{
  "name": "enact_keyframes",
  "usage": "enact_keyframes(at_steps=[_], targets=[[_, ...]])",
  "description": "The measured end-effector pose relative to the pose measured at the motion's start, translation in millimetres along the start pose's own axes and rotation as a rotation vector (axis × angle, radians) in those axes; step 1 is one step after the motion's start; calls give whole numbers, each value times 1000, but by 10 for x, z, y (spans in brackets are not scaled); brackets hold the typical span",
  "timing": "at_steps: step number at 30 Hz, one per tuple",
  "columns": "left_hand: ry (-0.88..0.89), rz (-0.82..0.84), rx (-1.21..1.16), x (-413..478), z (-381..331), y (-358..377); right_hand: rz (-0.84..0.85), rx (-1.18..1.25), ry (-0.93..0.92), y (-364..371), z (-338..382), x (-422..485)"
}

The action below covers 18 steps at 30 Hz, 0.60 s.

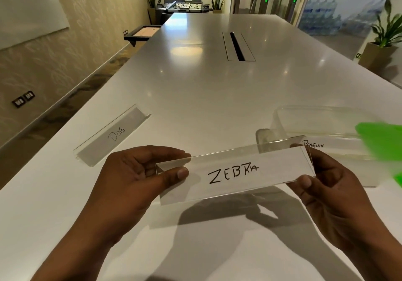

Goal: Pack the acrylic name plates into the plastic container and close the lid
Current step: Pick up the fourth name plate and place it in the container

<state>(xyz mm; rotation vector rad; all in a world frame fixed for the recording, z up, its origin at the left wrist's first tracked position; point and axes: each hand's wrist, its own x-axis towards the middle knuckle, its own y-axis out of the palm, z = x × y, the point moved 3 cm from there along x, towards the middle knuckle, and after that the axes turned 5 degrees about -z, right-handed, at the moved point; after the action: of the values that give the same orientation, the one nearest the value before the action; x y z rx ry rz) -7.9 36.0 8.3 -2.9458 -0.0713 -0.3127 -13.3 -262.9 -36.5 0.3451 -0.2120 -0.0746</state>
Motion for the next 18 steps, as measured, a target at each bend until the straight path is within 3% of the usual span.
enact_keyframes(at_steps=[11, 18], targets=[[85, 117, -35, -24, 56, 75, -58, 115, -24, 35, 95, -44], [152, 81, -60, -29, 63, 76, -103, 166, 8, 33, 112, -65]])
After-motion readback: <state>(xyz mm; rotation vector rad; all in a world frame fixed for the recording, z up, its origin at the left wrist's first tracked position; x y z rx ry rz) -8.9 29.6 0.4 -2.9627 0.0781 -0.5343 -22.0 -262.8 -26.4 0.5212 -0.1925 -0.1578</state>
